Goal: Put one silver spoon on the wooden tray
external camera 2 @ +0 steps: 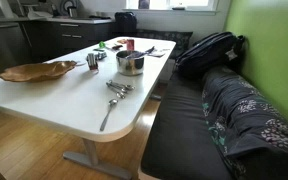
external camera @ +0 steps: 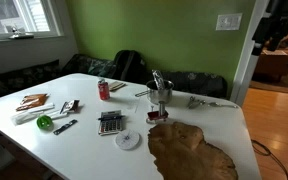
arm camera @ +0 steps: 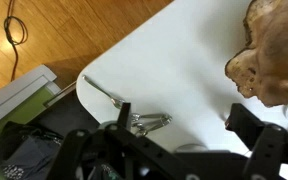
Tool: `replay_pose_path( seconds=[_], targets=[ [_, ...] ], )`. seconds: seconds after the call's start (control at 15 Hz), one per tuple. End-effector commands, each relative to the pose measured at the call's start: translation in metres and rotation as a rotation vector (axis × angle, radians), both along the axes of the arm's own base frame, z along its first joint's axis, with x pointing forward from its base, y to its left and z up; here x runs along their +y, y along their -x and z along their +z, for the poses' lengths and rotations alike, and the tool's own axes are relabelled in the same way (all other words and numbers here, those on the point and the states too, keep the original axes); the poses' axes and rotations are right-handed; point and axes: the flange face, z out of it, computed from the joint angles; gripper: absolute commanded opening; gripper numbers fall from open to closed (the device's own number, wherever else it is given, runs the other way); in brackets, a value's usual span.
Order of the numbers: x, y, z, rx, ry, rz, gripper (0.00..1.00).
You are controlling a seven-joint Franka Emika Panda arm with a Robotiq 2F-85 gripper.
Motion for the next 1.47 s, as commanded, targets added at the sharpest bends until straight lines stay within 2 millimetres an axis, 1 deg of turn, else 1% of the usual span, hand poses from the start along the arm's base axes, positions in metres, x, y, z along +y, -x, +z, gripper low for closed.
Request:
replay_pose_path(
  seconds=[0.0,0.13,0.2,0.27,0.33,0.4,0.6,0.8,0.93,1.0,1.07,1.13,1.2,1.33,1.4],
  targets=[
    [0.000,0.000,0.000,0.003,0.000,0.000,1.00],
    [0.000,0.000,-0.001,0.005,0.000,0.000,1.00],
    [-0.009,-0.008,-0.010,0.011,0.041,0.010,1.00],
    [-0.021,-0.016,-0.022,0.032,0.057,-0.004,1.00],
    [-0.036,-0.026,-0.041,0.057,0.089,-0.011,1.00],
    [-0.048,-0.031,-0.058,0.079,0.124,-0.019,1.00],
    [-0.085,-0.040,-0.108,0.194,0.181,-0.048,1.00],
    [-0.121,-0.044,-0.161,0.344,0.269,-0.046,1.00],
    [-0.149,-0.043,-0.195,0.451,0.338,-0.037,1.00],
    [-0.127,-0.034,-0.164,0.372,0.296,-0.034,1.00],
    [-0.137,-0.034,-0.179,0.411,0.312,-0.035,1.00],
    [-0.143,-0.035,-0.189,0.436,0.316,-0.037,1.00],
    [-0.146,-0.038,-0.194,0.449,0.316,-0.035,1.00],
    [-0.147,-0.043,-0.196,0.452,0.316,-0.033,1.00],
    [-0.147,-0.040,-0.192,0.385,0.321,0.046,1.00]
  ],
)
